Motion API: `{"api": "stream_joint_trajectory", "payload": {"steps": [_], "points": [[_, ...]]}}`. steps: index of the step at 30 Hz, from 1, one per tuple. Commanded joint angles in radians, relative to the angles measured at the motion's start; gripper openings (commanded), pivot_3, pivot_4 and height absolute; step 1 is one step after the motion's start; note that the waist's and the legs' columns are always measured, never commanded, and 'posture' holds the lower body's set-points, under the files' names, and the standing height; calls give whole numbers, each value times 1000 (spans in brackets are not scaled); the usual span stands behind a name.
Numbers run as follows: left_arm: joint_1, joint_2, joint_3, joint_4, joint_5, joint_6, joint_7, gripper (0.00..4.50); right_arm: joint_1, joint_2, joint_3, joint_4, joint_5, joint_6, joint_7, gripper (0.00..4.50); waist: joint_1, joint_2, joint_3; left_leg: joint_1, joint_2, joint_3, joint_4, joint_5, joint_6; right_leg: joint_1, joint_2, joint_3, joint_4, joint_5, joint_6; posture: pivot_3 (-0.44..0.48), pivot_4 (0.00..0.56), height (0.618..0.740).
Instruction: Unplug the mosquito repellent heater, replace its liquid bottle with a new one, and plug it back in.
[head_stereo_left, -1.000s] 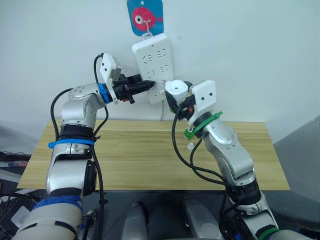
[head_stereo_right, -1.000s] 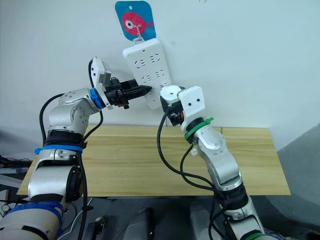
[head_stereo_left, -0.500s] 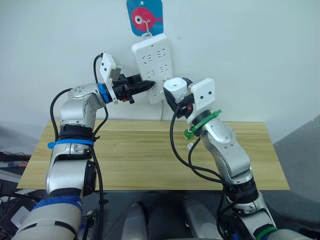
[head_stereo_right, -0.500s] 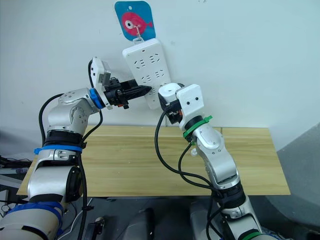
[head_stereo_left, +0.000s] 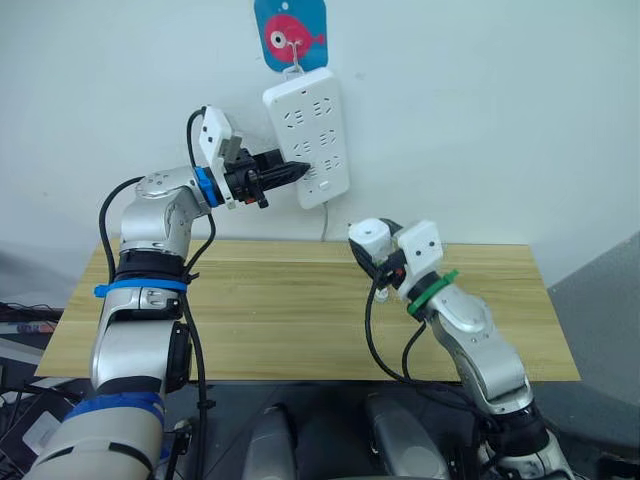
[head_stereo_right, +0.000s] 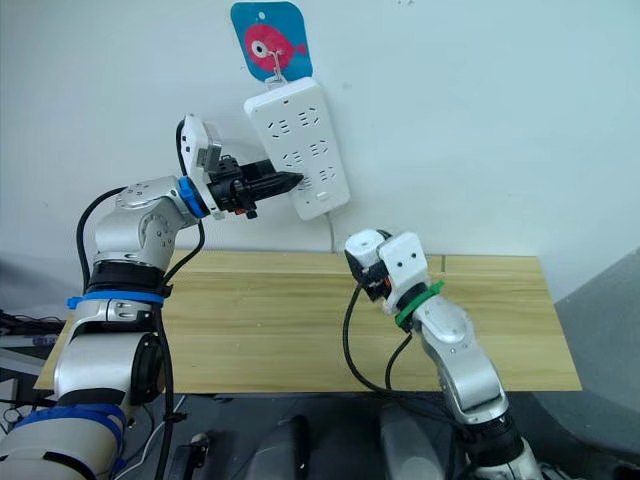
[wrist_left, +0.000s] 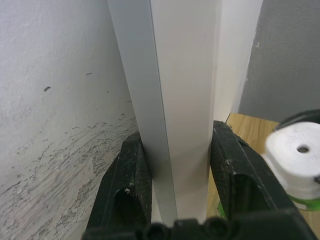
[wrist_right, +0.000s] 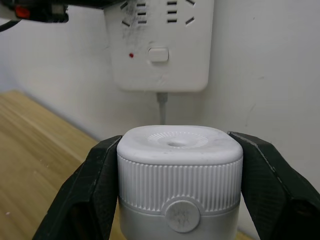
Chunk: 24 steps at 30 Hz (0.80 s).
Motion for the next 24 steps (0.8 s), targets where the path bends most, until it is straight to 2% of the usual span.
{"api": "stream_joint_trajectory", "payload": {"steps": [1, 9, 17, 24], "points": [[6, 18, 18, -30, -2, 5, 7, 1366, -1, 17, 8, -65, 11, -55, 10, 2989, 0, 0, 0, 0, 0, 0, 0, 0, 0, 0, 0, 0, 0, 0, 0, -183, 205, 704], [11, 18, 23, -38, -12, 32, 6, 1350, -100, 92, -37, -68, 29, -113, -23, 2989, 1, 0, 0, 0, 0, 0, 0, 0, 0, 0, 0, 0, 0, 1, -1, -181, 199, 704], [5, 19, 28, -38, -23, 64, 5, 1349, -216, 160, -50, 64, 7, -186, -68, 2989, 0, 0, 0, 0, 0, 0, 0, 0, 0, 0, 0, 0, 0, 1, -1, -180, 193, 704], [10, 20, 26, -49, -27, 75, 4, 1349, -249, 180, -41, 131, -11, -233, -77, 2989, 0, 0, 0, 0, 0, 0, 0, 0, 0, 0, -1, -1, 0, 1, -1, -177, 193, 704]]}}
